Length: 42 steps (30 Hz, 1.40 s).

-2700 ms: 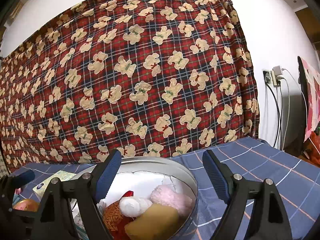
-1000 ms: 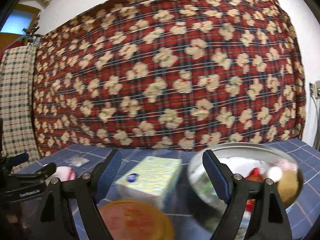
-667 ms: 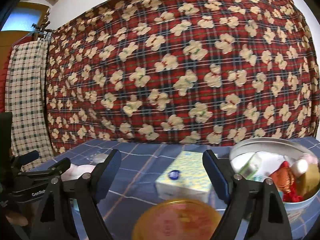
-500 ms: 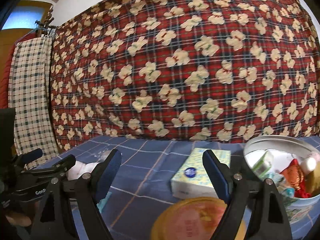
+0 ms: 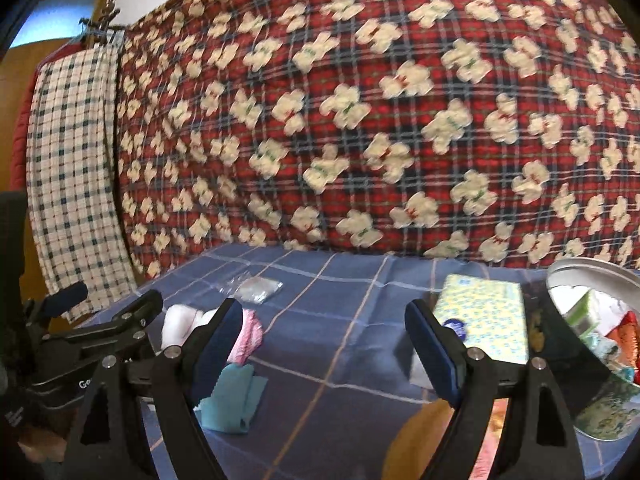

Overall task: Organize soft objects
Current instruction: 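Lower the open right tool over the teal cloth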

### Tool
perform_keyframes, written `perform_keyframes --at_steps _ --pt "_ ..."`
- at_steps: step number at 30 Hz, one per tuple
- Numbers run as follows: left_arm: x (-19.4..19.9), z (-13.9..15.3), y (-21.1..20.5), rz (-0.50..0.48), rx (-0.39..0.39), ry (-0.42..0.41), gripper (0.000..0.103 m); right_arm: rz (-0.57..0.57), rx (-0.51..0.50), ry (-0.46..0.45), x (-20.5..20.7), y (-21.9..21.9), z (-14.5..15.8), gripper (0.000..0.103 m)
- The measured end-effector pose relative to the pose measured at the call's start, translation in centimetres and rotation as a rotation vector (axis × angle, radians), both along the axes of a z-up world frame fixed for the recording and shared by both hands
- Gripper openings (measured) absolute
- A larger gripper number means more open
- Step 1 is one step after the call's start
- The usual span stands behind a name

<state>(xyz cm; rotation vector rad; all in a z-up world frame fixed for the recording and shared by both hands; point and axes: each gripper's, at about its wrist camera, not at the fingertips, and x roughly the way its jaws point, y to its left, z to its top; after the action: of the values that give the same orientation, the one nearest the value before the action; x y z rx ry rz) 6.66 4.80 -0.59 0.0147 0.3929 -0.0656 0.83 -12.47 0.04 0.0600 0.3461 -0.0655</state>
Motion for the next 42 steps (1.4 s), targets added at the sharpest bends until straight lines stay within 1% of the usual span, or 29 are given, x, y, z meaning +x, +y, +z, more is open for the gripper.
perform_keyframes --at_steps 6,10,13,17,19,25,26,28,29,31,34,40,42 --pt "0.8 -0.4 0.5 0.036 -0.002 0.041 0.103 0.055 -0.017 0.135 2.5 1.4 -1.0 0.085" --pt "1.2 -0.6 0.7 0.066 0.002 0.062 0.103 0.087 0.032 0.232 4.0 1.1 -1.9 0.085" --pt "1.3 -0.7 1.1 0.063 -0.016 0.074 0.103 0.090 0.050 0.257 4.2 0.9 -2.3 0.085" --pt "1.4 -0.7 1.1 0.063 -0.018 0.078 0.103 0.112 0.051 0.275 4.3 1.2 -2.4 0.085" --pt "1.4 -0.8 1.3 0.068 -0.020 0.081 0.103 0.127 0.039 0.300 4.7 1.6 -2.7 0.085" --pt "1.8 -0.9 2.5 0.091 -0.070 0.098 0.103 0.165 -0.010 0.358 5.6 2.8 -3.3 0.085" --pt "1.8 -0.9 2.6 0.093 -0.076 0.100 0.103 0.172 -0.022 0.374 5.8 3.1 -3.5 0.084" --pt "1.9 -1.0 2.5 0.091 -0.076 0.104 0.103 0.194 -0.050 0.413 6.4 3.7 -4.0 0.076" --pt "1.9 -1.0 2.5 0.088 -0.073 0.105 0.103 0.201 -0.061 0.431 6.7 4.0 -4.3 0.074" --pt "1.8 -1.0 2.4 0.085 -0.070 0.102 0.103 0.213 -0.078 0.482 7.4 4.4 -4.9 0.065" --pt "1.8 -1.0 2.4 0.086 -0.070 0.104 0.103 0.228 -0.073 0.540 8.3 4.5 -5.8 0.063" --pt "1.9 -0.9 2.1 0.083 -0.060 0.109 0.103 0.239 -0.100 0.538 8.7 5.4 -5.8 0.063" --pt "1.9 -1.0 2.0 0.083 -0.060 0.108 0.103 0.254 -0.085 0.542 8.6 5.1 -5.9 0.062"
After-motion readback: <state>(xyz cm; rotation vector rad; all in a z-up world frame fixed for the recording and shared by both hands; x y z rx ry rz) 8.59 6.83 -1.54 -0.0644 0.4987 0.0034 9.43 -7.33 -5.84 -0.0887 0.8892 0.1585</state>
